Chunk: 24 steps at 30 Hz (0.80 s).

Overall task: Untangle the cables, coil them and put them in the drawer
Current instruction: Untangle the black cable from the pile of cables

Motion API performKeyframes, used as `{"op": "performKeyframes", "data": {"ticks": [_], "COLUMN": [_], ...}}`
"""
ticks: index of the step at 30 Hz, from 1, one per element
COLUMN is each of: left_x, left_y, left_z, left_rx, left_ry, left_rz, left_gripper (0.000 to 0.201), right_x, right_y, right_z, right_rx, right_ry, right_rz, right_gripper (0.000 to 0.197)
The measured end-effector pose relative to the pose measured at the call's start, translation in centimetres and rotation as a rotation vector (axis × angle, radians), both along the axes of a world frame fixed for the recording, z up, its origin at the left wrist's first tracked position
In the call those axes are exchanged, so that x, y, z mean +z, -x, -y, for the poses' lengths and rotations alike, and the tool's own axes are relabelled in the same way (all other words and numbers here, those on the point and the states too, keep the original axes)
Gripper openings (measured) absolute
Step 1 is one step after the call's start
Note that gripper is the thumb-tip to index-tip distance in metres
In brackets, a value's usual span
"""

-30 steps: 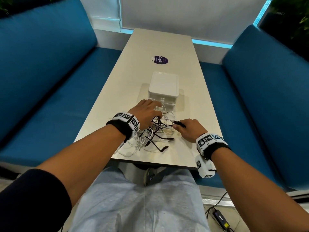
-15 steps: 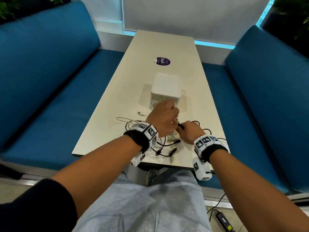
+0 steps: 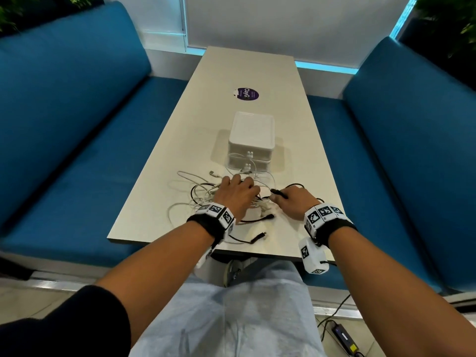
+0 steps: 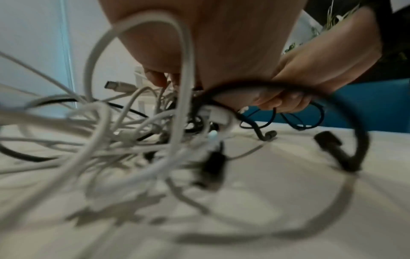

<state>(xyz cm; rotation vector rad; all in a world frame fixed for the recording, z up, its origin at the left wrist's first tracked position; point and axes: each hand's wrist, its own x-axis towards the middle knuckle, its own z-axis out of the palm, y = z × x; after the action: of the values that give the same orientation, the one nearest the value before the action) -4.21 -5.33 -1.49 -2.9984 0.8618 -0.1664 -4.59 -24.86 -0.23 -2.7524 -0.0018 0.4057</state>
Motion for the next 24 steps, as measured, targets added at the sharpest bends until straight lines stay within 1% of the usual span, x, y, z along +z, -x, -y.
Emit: {"op": "performKeyframes", "data": {"ticks": [5,10,12,14,15,17,21,23,24], "left_x": [0.7,0.5,0.4,0.4,0.3,0.3,-0.2,-0.2,-0.2], "left_y": [-0.8,-1.2,-1.0,-0.8,-0.7,-0.7,-1.0,-0.8,-0.7], "left_z": [-2.3,-2.8,-2.5,-2.2,-2.0,-1.6,-1.5,-1.5,-1.5], "left_rx": [-0.080,-0.094,-0.071,-0.031,-0.010,0.031,0.023,-0.015,-0.030], "left_ry": [-0.119,-0.186,-0.139,0.002,0.072,0.159,0.161,0.118,0.081], "left_rz": [0.053,0.005,-0.057,-0.124,-0.135,-0.094,-0.014,-0.014,-0.012], "left_gripper": [0.063,0.071,0.064,0.049,0.043,0.037,0.023,0.023,0.026], "right_x": [1.2,1.2,1.0,0.9,0.8,0.5,0.0,-0.3,-0.4], "right_y": [0.0,-0.2,-0.2,-0.1,0.0,0.0,0.0,0.1,0.2], "right_z": [1.4,1.3,1.1,0.8,0.7,0.5,0.4,0.4,0.3], "right_rx": [-0.015,-0.009,0.012,0.035,0.043,0.048,0.061,0.071,0.076], "right_ry": [-0.059,-0.076,-0.097,-0.122,-0.132,-0.144,-0.116,-0.096,-0.096], "right_rz": [0.001,0.023,0.034,0.043,0.048,0.051,0.047,0.066,0.076], "right_gripper": [0.048,0.042,0.037,0.032,0.031,0.030,0.029,0.028,0.028]}}
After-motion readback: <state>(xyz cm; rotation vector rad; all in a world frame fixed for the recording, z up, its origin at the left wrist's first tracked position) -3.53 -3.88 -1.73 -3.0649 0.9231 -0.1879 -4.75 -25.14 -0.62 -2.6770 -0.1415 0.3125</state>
